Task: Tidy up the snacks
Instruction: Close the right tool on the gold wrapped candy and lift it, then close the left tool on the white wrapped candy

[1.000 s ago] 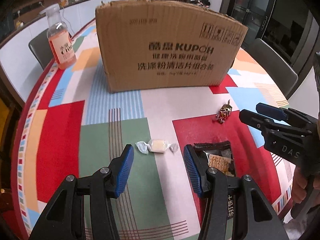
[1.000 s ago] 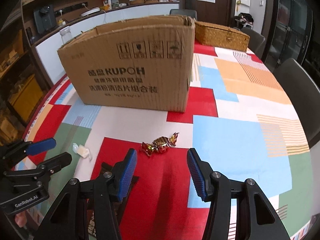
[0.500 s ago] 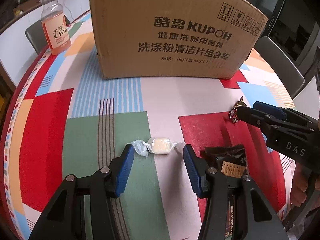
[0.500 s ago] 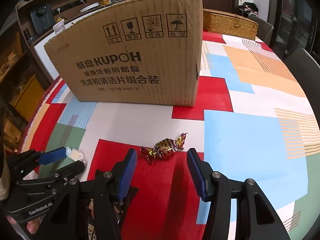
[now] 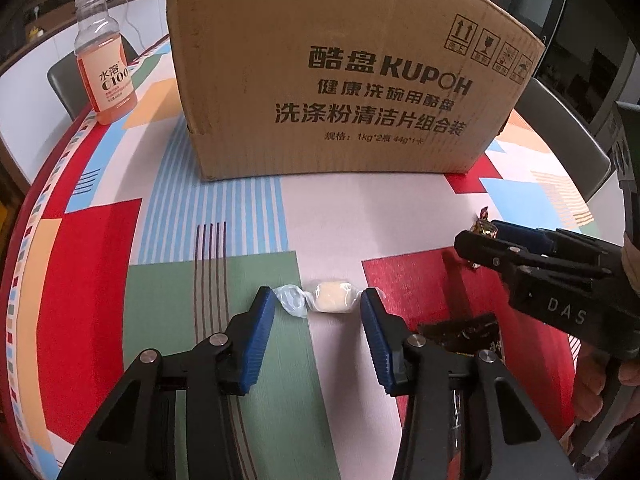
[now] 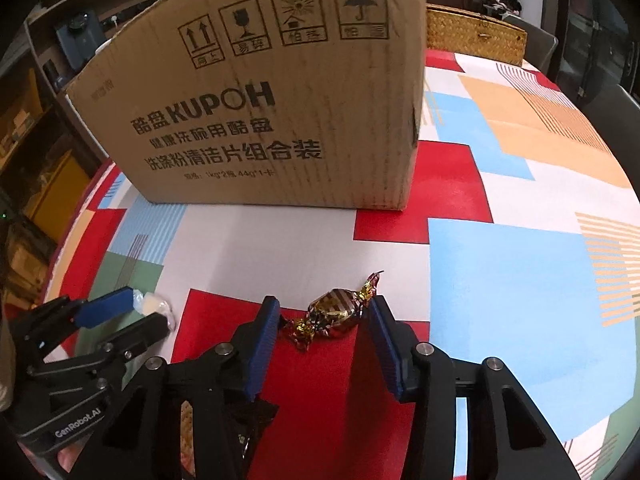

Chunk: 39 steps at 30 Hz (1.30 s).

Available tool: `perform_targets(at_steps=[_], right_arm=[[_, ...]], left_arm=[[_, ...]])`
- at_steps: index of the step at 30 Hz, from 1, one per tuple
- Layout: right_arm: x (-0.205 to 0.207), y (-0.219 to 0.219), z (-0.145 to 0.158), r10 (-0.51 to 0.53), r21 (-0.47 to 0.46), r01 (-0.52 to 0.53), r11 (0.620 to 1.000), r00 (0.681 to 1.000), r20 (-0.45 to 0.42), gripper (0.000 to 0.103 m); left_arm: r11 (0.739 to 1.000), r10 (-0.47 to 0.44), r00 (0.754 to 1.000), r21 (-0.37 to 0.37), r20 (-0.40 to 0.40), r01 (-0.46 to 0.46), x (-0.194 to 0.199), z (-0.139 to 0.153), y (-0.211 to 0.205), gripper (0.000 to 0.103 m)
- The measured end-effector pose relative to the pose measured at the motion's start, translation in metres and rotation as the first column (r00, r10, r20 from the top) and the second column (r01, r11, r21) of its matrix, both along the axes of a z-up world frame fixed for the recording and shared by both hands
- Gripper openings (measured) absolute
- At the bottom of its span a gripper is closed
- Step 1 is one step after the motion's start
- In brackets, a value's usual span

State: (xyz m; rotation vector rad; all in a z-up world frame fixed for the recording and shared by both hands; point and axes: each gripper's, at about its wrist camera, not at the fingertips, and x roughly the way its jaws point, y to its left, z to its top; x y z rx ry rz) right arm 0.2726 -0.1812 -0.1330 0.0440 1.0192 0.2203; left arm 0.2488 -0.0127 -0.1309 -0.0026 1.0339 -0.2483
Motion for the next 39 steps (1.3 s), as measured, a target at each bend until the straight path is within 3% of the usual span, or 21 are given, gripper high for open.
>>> perform_targets(at_steps=[4,7,11,14,20,23,26,29,34,39], right_arm=[[-0.001,0.001,0.0,0.004,-0.018,-0.004,1.0,1.0,0.006,0.04],[-0.002,0.002,0.0,0.012,-0.022,-0.012,1.0,1.0,0.005,0.024],[-0.003,0.002,0.001,0.016,-0.017,-0.016,1.0,1.0,0.004,0.024],[-0.007,0.005,0.005,0.024,-0.024,-0.023,0.999,1.0,0.017,0.024],[-0.013,0.005,0.011,0.03,-0.029,-0.029,0.999,0.999,0.029,0.024],[-0.014,0.005,0.012,0.031,-0.026,-0.031,0.999,0.999,0.026,0.024],[-0.015,0.006,0.012,0.034,-0.017,-0.034,0.999,0.999,0.028,0.024],[-0.016,0.0,0.015,0.025,-0.006,-0.025,1.0,0.999,0.027,0.024],[-0.015,-0.008,0.014,0.003,0.005,-0.003,1.0,1.0,0.02,0.024],[-0.015,-0.01,0.012,-0.007,0.008,0.007,1.0,1.0,0.015,0.024]], left_arm=[[1.0,-0.002,1.0,0.006,0.012,0.002,0.003,0.0,-0.001,0.036],[1.0,-0.004,1.0,0.0,0.016,0.004,0.005,0.0,0.0,0.034],[1.0,-0.005,1.0,-0.013,0.016,0.005,0.003,0.001,0.0,0.029],[1.0,-0.009,1.0,-0.017,0.022,0.01,0.001,0.004,0.0,0.008],[0.999,-0.011,1.0,-0.035,0.02,0.012,-0.004,0.005,0.001,0.01],[0.999,-0.02,0.999,-0.042,0.042,0.022,-0.005,0.011,0.0,0.024],[0.998,-0.05,0.997,-0.031,0.057,0.052,-0.002,0.014,-0.007,0.027],[0.996,-0.093,0.994,-0.002,0.063,0.093,0.004,0.013,-0.017,0.037],[0.984,-0.17,0.983,0.067,0.062,0.166,0.014,0.007,-0.034,0.038],[0.978,-0.195,0.98,0.086,0.044,0.19,0.021,-0.001,-0.042,0.038]])
